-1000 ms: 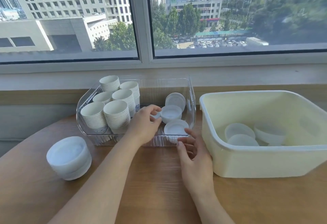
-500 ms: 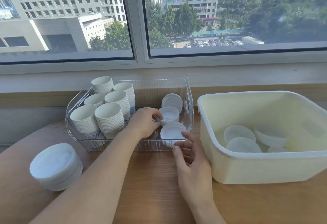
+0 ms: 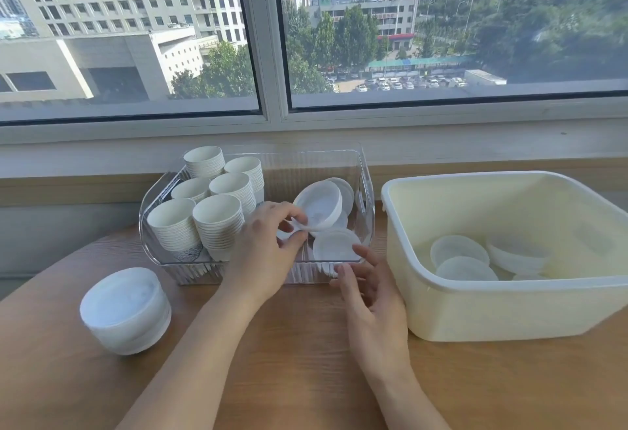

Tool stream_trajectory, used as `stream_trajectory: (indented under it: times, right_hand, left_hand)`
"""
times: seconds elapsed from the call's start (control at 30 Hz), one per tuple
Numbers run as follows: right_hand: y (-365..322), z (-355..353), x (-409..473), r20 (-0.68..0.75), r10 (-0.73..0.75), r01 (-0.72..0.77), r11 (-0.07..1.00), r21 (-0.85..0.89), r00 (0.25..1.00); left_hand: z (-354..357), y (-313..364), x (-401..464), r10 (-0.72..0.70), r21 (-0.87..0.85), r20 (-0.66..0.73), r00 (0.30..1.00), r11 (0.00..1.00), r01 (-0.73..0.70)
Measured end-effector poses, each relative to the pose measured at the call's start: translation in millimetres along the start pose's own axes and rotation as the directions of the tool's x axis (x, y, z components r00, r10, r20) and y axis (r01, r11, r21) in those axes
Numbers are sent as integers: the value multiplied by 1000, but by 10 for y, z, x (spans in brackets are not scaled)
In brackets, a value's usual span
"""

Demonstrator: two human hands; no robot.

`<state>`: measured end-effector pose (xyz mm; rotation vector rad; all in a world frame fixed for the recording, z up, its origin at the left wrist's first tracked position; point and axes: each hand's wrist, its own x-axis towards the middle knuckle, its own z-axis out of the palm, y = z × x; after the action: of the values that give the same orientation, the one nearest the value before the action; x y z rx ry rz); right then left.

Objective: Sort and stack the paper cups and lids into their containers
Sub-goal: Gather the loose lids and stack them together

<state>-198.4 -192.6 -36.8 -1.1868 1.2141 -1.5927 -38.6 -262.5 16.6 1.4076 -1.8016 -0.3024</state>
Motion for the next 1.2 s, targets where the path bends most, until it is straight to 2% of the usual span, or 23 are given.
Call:
stream_trajectory:
  times: [0.13,0.2,0.33,0.47,0.57,0.8,0.9,0.97,1.1,1.2]
  right_hand:
    - [-85,13,-64,56,-58,55,997,61,997]
    - [-77,24,-79,71,-65,59,995,79,995]
    - [-46,34,-95,77,-37,31,997,74,996]
    - [-62,20,-143,99,-31,26,999,46,995]
    - [-101,39,-189,120,58,-65,997,52,991]
    - [-157,186,-360,318,165,-182,983,26,934]
    - [-144,161,-375,307,129,-88,986,-145,943]
    - [-134,98,-344,232,64,-1,965,-261,971]
    - [-257,25,-220,58,-71,87,936,-342,996]
    - [-353,125,-19,76,-187,201,864,-461,979]
  left_hand:
    - [-109,70,-481,106,27,-17,994,994,-105]
    - [-153,51,-685,105,56,-10,994,993,-104]
    - [-201,-14,-922,73,11,-24,997,997,-73]
    - [-256,-59,-1032,45,-140,16,999,989,-42]
    - [-281,-74,-1081,12,-298,87,996,954,15]
    - [-238,-192,-1114,-82,-554,86,993,825,116]
    - [-213,-254,-1129,-101,-605,47,994,789,108]
    - [-216,-321,-1133,-110,-588,29,993,802,106]
    - [-240,-434,-1120,-153,-566,-3,988,815,124]
    - [-229,-502,-1101,-171,-530,-30,985,838,130]
